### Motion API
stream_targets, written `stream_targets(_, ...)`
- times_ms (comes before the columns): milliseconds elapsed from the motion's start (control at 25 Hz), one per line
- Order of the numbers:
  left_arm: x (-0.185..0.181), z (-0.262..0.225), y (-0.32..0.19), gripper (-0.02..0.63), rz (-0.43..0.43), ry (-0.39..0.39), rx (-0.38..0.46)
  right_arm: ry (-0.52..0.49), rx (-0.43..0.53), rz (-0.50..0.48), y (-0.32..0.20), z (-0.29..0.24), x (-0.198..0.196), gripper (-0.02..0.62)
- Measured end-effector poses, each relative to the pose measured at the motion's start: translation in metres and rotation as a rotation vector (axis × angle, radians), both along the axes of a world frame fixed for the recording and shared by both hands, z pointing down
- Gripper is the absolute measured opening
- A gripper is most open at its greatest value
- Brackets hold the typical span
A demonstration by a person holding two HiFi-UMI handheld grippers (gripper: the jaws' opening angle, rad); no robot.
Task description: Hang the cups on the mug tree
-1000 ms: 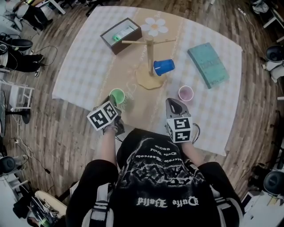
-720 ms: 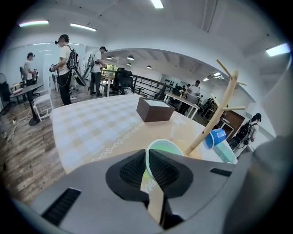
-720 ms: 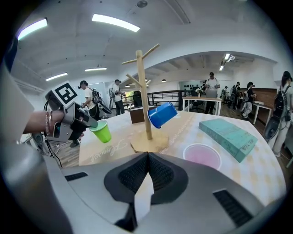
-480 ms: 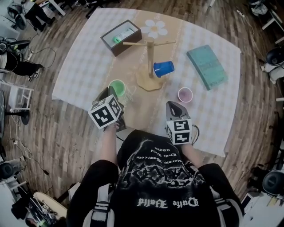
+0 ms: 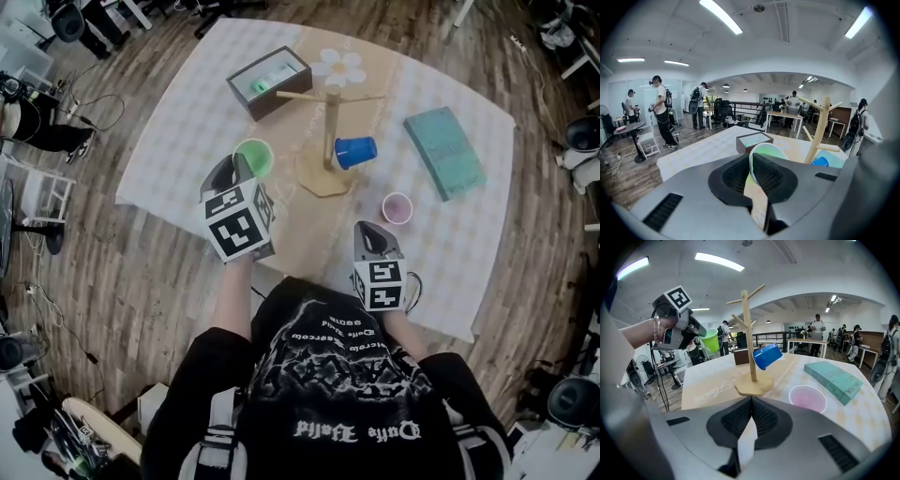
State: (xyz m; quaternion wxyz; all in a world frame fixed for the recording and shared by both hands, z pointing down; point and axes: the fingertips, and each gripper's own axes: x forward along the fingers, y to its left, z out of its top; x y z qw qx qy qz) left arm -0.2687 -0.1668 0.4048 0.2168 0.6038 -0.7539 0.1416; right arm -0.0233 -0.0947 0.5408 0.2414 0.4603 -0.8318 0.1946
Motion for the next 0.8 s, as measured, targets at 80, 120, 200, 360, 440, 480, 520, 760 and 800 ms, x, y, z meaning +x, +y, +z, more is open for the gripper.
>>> stream_targets(80, 0.000, -0.008, -0.005, 0.041, -0.007, -0.015, 0.020, 0.004, 0.004, -0.003, 0.000, -0.001, -0.002, 0.009)
stream_targets(120, 0.001, -0.012, -0.007, 0.042, -0.012, -0.022, 0.030, 0.005, 0.004, -0.005, 0.000, -0.001, -0.002, 0.009)
stream_targets(200, 0.001, -0.020, -0.010, 0.043, -0.020, -0.038, 0.050, 0.006, 0.002, -0.007, 0.001, 0.000, -0.002, 0.009)
stream_targets(360, 0.002, -0.044, -0.018, 0.043, -0.028, -0.086, 0.104, 0.009, -0.002, -0.008, 0.002, 0.000, -0.002, 0.009)
stream_targets(440, 0.003, -0.055, -0.024, 0.043, -0.028, -0.118, 0.130, 0.011, -0.002, -0.005, 0.002, 0.001, -0.001, 0.009)
stream_targets(480, 0.003, -0.060, -0.027, 0.043, -0.028, -0.133, 0.141, 0.012, -0.005, -0.003, 0.002, 0.002, 0.000, 0.009)
stream_targets(520, 0.004, -0.064, -0.029, 0.043, -0.028, -0.145, 0.150, 0.012, -0.008, -0.001, 0.002, 0.002, 0.000, 0.009)
stream_targets(760, 0.010, -0.079, -0.036, 0.042, -0.017, -0.177, 0.189, 0.007, -0.004, 0.005, -0.001, 0.001, 0.002, 0.009)
stream_targets(800, 0.012, -0.082, -0.037, 0.041, -0.014, -0.184, 0.195, 0.007, -0.003, 0.006, -0.001, 0.001, 0.002, 0.009)
